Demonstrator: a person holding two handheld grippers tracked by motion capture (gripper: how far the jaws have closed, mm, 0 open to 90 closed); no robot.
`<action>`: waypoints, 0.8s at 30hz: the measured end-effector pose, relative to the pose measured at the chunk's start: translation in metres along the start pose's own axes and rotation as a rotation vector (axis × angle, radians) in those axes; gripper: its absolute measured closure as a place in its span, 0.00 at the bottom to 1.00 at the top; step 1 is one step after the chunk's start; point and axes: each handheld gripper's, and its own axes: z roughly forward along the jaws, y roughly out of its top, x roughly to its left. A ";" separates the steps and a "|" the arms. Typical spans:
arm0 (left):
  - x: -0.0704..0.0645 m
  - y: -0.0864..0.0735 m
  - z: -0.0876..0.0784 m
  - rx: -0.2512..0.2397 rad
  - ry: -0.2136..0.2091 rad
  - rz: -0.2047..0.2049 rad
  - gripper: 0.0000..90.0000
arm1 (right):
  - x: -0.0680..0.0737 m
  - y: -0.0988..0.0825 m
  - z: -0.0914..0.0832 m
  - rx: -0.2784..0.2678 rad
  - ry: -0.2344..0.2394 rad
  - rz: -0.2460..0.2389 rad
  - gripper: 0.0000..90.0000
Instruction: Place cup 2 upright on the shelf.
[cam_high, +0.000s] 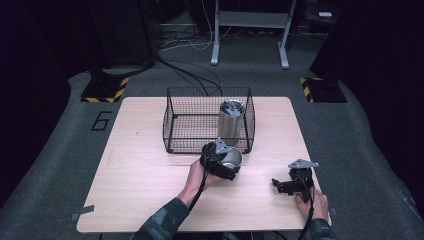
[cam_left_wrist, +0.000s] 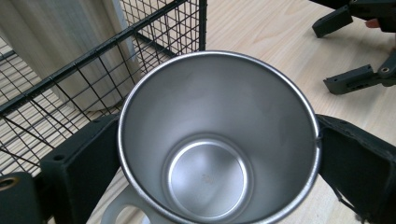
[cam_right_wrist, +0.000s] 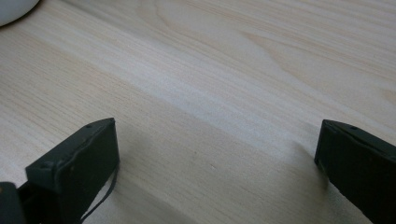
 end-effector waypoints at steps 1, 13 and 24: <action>0.000 0.000 0.001 -0.001 0.000 0.000 0.05 | 0.000 0.000 0.000 0.001 -0.001 0.000 0.00; -0.002 -0.002 0.004 0.004 0.014 0.001 0.07 | 0.000 0.000 0.000 0.000 0.000 0.000 0.00; 0.001 -0.004 0.000 -0.017 -0.010 -0.010 0.07 | 0.000 0.000 0.000 0.000 0.000 0.000 0.00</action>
